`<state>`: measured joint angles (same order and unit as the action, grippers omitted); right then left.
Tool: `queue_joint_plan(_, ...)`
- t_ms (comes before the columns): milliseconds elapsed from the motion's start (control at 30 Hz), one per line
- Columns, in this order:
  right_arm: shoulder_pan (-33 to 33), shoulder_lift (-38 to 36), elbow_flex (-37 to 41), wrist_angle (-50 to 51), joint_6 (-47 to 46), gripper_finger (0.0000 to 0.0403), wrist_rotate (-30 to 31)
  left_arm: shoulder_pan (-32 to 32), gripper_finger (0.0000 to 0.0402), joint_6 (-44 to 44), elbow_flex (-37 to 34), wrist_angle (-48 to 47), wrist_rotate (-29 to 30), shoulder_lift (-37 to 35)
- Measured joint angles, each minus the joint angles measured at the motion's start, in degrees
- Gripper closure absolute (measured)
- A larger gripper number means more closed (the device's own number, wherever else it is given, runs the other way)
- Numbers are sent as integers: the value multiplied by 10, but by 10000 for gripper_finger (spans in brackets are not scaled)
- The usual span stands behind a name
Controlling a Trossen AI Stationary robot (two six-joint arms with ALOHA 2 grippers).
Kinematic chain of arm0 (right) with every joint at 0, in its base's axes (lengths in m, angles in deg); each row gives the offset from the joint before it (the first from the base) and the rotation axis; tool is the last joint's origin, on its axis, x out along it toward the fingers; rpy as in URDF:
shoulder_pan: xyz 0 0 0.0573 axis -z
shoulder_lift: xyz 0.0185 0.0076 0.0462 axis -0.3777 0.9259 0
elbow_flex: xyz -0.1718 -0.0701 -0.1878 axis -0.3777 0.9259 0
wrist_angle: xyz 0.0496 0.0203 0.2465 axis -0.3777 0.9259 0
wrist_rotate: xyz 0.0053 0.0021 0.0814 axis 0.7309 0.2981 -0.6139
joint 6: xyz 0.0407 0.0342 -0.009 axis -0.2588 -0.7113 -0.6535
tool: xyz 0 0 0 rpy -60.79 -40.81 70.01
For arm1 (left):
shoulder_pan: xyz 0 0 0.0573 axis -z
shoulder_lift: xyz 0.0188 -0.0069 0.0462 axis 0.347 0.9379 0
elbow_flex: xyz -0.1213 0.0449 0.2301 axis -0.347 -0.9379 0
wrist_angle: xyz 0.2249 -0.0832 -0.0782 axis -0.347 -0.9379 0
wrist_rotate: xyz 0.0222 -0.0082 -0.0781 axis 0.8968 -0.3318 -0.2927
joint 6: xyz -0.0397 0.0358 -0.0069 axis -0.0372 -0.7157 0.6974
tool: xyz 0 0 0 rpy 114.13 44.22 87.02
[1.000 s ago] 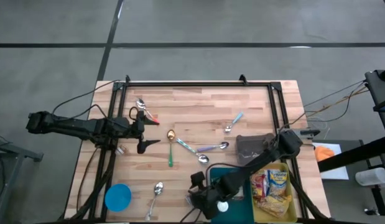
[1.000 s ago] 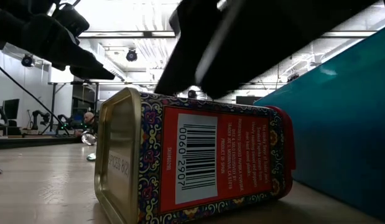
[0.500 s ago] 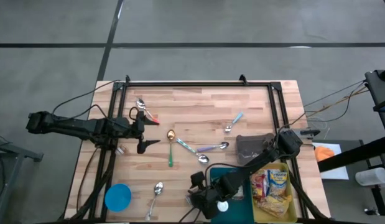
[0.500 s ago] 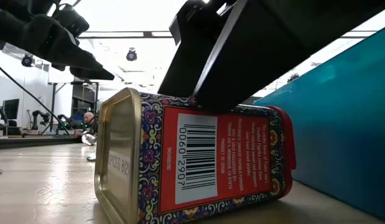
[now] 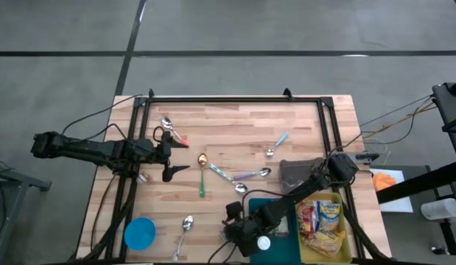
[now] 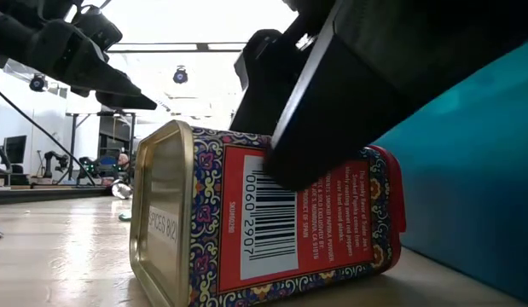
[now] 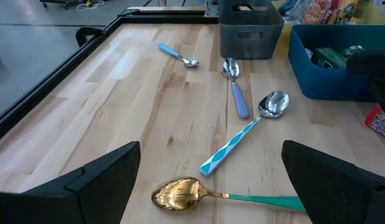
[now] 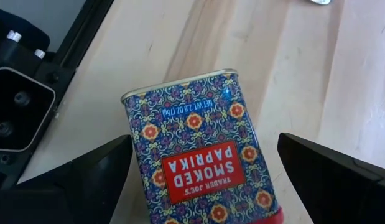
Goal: Pick & Place Food Item
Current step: Put the red seasoning can into the blue bin
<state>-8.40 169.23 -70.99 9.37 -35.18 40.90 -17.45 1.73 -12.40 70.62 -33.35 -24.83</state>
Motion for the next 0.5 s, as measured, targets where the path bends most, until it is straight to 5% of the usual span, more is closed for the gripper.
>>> queue_joint_plan(500, 1, 0, 14, -19, -5, 3, -9, 0, 9, 0, 0, 0, 0, 0)
